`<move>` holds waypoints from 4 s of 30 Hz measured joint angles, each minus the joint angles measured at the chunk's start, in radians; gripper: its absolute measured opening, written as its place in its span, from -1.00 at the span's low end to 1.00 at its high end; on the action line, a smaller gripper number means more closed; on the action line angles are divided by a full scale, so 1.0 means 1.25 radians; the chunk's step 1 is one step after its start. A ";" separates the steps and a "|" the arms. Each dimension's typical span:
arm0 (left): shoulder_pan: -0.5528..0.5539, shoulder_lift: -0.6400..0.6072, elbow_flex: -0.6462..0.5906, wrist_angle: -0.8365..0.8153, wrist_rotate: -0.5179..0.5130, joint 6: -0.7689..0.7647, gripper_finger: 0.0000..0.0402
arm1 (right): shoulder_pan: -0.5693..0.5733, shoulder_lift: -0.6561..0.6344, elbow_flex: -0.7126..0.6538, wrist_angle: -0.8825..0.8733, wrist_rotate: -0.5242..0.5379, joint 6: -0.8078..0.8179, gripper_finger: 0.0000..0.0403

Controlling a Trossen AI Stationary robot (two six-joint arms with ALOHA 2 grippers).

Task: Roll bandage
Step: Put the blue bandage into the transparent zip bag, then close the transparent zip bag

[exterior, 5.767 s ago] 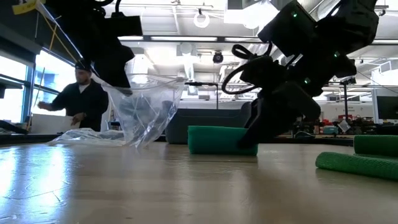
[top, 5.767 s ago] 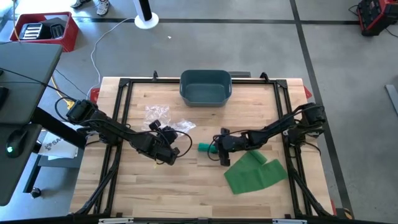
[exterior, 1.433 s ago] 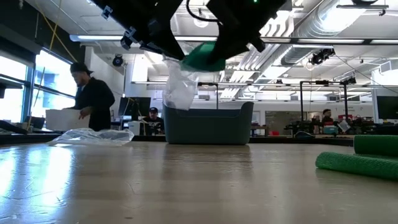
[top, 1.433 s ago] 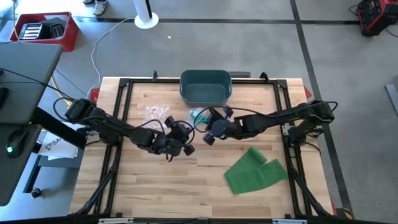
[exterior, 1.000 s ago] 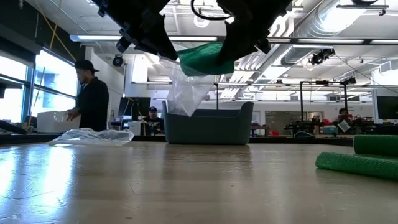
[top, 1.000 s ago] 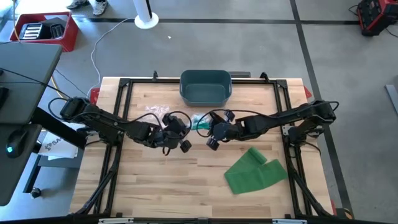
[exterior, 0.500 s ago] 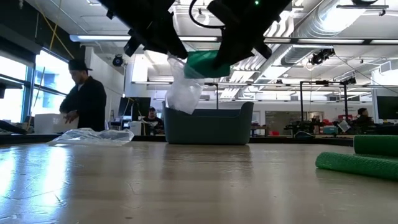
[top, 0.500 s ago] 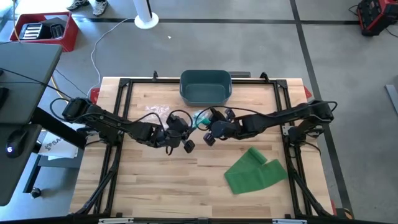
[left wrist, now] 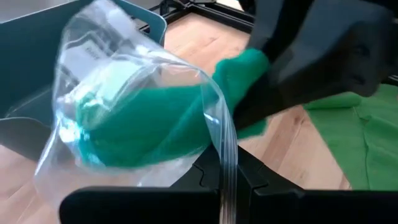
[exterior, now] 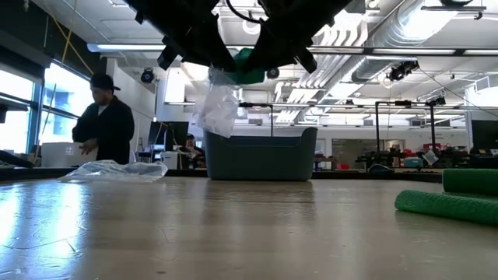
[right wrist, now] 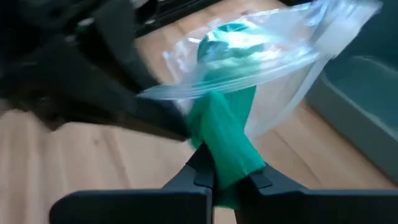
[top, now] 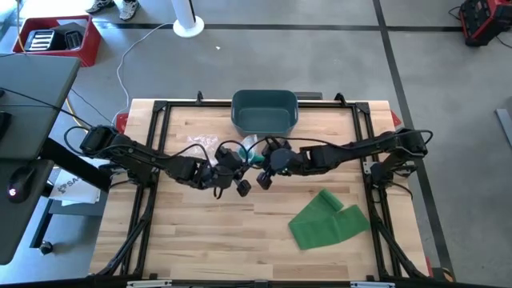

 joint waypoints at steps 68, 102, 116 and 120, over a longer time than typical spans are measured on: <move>-0.041 -0.001 0.013 -0.084 0.321 0.036 -1.00 | 0.075 0.071 -0.001 0.119 -0.254 -0.249 -0.99; -0.031 -0.016 0.012 -0.070 0.291 0.069 -1.00 | 0.134 -0.010 0.000 -0.006 -0.094 -0.244 -1.00; -0.031 -0.016 0.012 -0.127 0.328 0.070 -1.00 | 0.181 -0.132 -0.015 -0.338 -0.016 -0.336 -0.47; -0.033 -0.016 0.012 -0.127 0.330 0.071 -1.00 | 0.182 -0.130 -0.128 -0.146 0.005 -0.442 -0.22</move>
